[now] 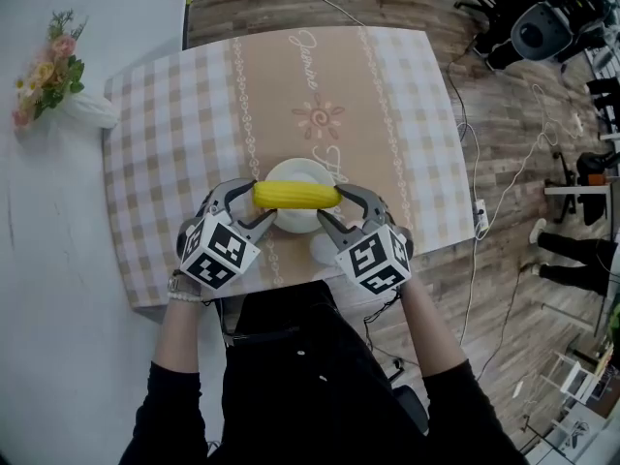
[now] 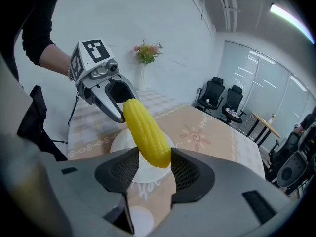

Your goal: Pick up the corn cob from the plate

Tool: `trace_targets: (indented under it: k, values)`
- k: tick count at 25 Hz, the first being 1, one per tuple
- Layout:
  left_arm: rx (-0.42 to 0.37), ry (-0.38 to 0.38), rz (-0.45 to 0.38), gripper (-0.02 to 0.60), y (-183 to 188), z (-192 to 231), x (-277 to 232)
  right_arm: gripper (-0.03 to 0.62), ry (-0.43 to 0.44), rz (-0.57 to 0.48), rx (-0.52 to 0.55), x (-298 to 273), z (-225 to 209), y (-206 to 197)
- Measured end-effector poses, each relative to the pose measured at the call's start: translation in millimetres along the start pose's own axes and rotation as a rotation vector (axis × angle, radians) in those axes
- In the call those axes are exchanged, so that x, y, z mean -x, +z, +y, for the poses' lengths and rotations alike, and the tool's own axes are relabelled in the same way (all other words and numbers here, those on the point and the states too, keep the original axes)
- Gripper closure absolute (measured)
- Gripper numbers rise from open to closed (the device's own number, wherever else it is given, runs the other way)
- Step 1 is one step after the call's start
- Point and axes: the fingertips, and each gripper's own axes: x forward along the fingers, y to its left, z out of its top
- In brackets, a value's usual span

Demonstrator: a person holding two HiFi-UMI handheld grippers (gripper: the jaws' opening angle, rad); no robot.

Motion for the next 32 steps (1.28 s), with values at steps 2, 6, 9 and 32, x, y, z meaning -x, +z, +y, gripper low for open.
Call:
trace_targets:
  k: [2, 6, 9, 32]
  values:
    - [-0.010, 0.010, -0.001, 0.322, 4.5, 0.1, 5.7, 0.359, 0.001, -0.008, 0.004, 4.2, -0.3, 4.4]
    - [-0.029, 0.026, -0.004, 0.322, 14.8, -2.9, 17.7, 0.359, 0.003, -0.017, 0.000, 15.6, 0.2, 11.3]
    - [-0.054, 0.040, -0.007, 0.322, 24.3, -4.4, 26.1, 0.359, 0.002, -0.027, -0.005, 24.5, -0.6, 16.7]
    - [-0.117, 0.121, -0.045, 0.323, 82.1, -21.8, 82.8, 0.361, -0.053, -0.075, 0.063, 94.1, -5.5, 56.5]
